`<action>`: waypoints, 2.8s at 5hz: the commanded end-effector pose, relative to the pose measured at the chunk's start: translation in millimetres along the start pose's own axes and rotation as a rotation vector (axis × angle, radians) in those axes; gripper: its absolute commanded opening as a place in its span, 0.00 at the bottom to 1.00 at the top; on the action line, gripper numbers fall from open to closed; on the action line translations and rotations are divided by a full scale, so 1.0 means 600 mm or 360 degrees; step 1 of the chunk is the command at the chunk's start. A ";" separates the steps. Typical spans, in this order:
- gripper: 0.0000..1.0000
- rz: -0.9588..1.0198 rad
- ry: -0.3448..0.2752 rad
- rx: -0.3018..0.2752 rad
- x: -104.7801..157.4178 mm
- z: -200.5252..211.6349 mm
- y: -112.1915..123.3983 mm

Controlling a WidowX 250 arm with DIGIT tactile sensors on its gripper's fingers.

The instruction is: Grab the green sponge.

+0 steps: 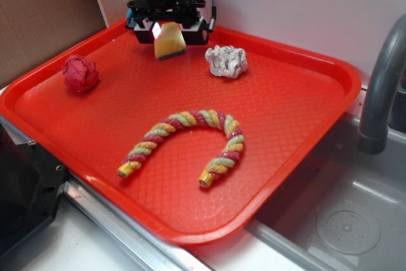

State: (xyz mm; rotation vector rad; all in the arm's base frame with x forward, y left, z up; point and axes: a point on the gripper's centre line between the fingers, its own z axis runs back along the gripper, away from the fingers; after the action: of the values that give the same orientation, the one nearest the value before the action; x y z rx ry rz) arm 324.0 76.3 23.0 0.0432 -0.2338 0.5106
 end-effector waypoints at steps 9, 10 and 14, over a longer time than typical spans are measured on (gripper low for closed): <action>0.00 -0.0731 0.0216 -0.0106 -0.161 0.374 0.000; 0.00 -0.0724 0.0211 -0.0150 -0.155 0.378 0.006; 0.00 -0.0722 0.0219 -0.0131 -0.154 0.358 0.003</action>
State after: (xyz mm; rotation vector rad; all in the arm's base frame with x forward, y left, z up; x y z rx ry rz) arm 196.5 0.8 201.2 -0.0205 -0.0766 0.0558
